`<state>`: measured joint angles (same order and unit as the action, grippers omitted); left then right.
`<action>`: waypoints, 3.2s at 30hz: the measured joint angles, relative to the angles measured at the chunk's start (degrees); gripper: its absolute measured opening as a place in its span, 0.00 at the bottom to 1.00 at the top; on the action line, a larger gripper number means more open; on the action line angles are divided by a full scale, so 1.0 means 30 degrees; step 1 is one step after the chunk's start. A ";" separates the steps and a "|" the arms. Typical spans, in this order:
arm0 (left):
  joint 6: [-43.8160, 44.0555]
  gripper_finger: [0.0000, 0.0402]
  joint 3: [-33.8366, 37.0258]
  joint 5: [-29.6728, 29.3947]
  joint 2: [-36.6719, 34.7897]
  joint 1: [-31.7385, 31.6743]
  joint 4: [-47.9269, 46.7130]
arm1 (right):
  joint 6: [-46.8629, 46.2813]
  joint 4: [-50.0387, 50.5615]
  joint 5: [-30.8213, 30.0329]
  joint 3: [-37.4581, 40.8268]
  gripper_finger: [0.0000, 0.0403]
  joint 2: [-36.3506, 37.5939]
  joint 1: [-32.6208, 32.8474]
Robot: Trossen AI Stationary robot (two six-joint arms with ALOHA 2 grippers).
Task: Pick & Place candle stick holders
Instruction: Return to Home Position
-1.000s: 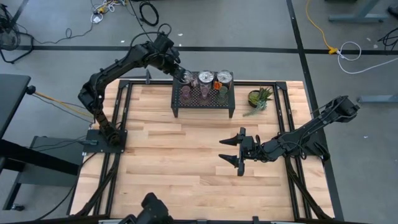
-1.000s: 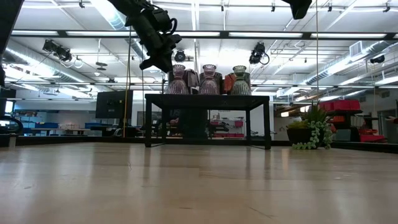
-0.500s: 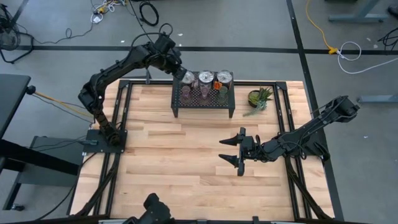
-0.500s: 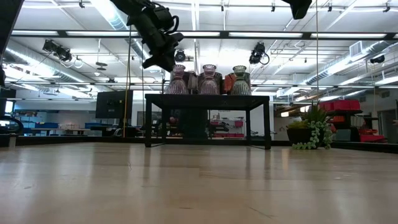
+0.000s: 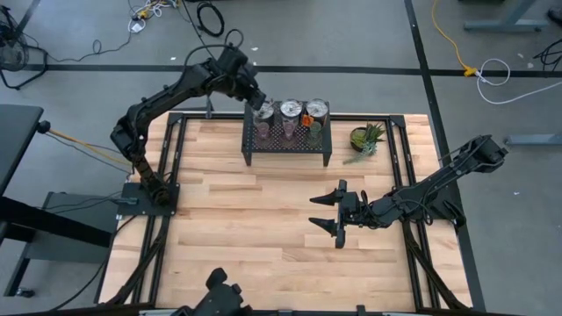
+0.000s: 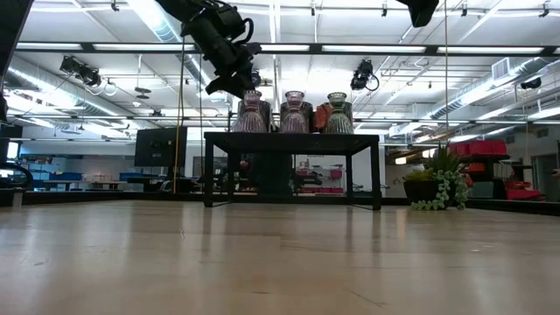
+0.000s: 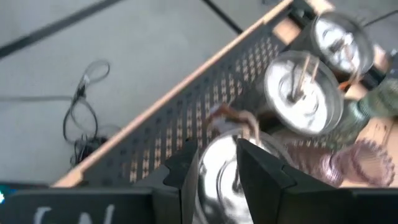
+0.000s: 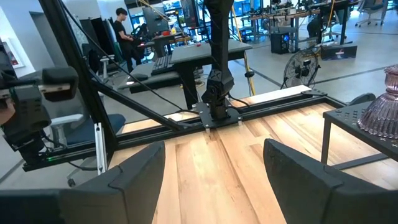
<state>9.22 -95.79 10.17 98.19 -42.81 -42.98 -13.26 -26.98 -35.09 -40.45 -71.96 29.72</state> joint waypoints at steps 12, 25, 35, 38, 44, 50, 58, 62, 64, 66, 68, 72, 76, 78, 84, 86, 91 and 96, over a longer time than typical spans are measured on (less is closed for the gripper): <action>-0.4536 0.29 0.0007 0.0481 -0.3310 -0.0257 -0.1173 | 0.2117 0.0399 -0.0035 0.0029 0.67 0.0179 0.0005; -0.8639 0.29 0.9573 0.6853 -1.7312 -0.0138 -0.2976 | 0.3007 0.9691 -0.6897 0.0005 0.67 0.8930 -0.1881; -0.3110 0.29 2.1818 0.8743 -3.2435 -0.0099 0.4855 | 0.3587 0.3890 -0.3052 0.6136 0.67 1.4477 -0.3286; -0.0797 0.29 2.2493 1.0156 -3.2409 -0.0054 0.6876 | 0.3456 -0.0585 -0.3524 0.9324 0.67 1.4455 -0.3605; 0.0652 0.29 2.4185 0.6319 -3.1196 0.0309 0.8161 | 0.2655 -0.5752 -0.3523 1.3222 0.67 1.3511 -0.4360; 0.1765 0.29 2.9809 0.4149 -3.1377 0.1629 1.5064 | 0.2548 -0.5582 -0.2762 1.3182 0.67 1.2379 -0.4780; 0.1028 0.29 3.1751 -0.0451 -3.0599 0.6265 1.7450 | 0.2051 -0.7261 -0.3500 1.3187 0.67 1.0074 -0.5928; -0.0127 0.29 3.1751 -0.3446 -3.0608 0.9495 1.7538 | 0.2652 -0.9868 0.0621 1.3187 0.67 0.8417 -0.7057; -0.0440 0.29 3.1751 -0.5822 -3.0541 1.1050 1.7119 | 0.2526 -1.0141 0.1198 1.3180 0.67 0.7475 -0.7329; -0.0622 0.29 3.1751 -0.8069 -3.0252 1.2330 1.6590 | 0.2187 -1.0147 -0.0035 1.3180 0.67 0.6570 -0.7563; -0.1391 0.29 3.1751 -0.9020 -2.9849 1.3467 1.6759 | 0.2099 -1.0539 -0.0864 1.3180 0.67 0.5635 -0.7901; -0.2726 0.29 3.1751 -0.9356 -2.8922 1.4779 1.6648 | 0.2180 -1.1691 0.0291 1.3175 0.67 0.4548 -0.8468; -0.3062 0.29 3.1758 -0.9180 -2.8418 1.5363 1.6510 | 0.2222 -1.1599 0.1894 1.3172 0.67 0.4503 -0.8512; -0.3389 0.29 3.1758 -0.9166 -2.8274 1.5453 1.6524 | 0.2022 -1.1597 0.1898 1.3172 0.67 0.4503 -0.8512; -0.3309 0.29 3.1758 -0.9173 -2.8232 1.5446 1.6546 | 0.1574 -1.1591 0.2069 1.3172 0.67 0.4503 -0.8511; -0.3302 0.29 3.1758 -0.9173 -2.8232 1.5446 1.6546 | 0.1573 -1.1588 0.2062 1.3172 0.67 0.4503 -0.8512; -0.3302 0.29 3.1758 -0.9173 -2.8232 1.5438 1.6544 | 0.1574 -1.1577 0.2055 1.3172 0.67 0.4505 -0.8505; -0.3302 0.29 3.1761 -0.9173 -2.8249 1.5443 1.6481 | 0.1581 -1.0202 0.2027 1.3172 0.67 0.5853 -0.8512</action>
<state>-0.69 -0.50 -17.34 13.45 3.52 6.46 -8.51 -57.59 -29.01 -0.93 -54.40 4.19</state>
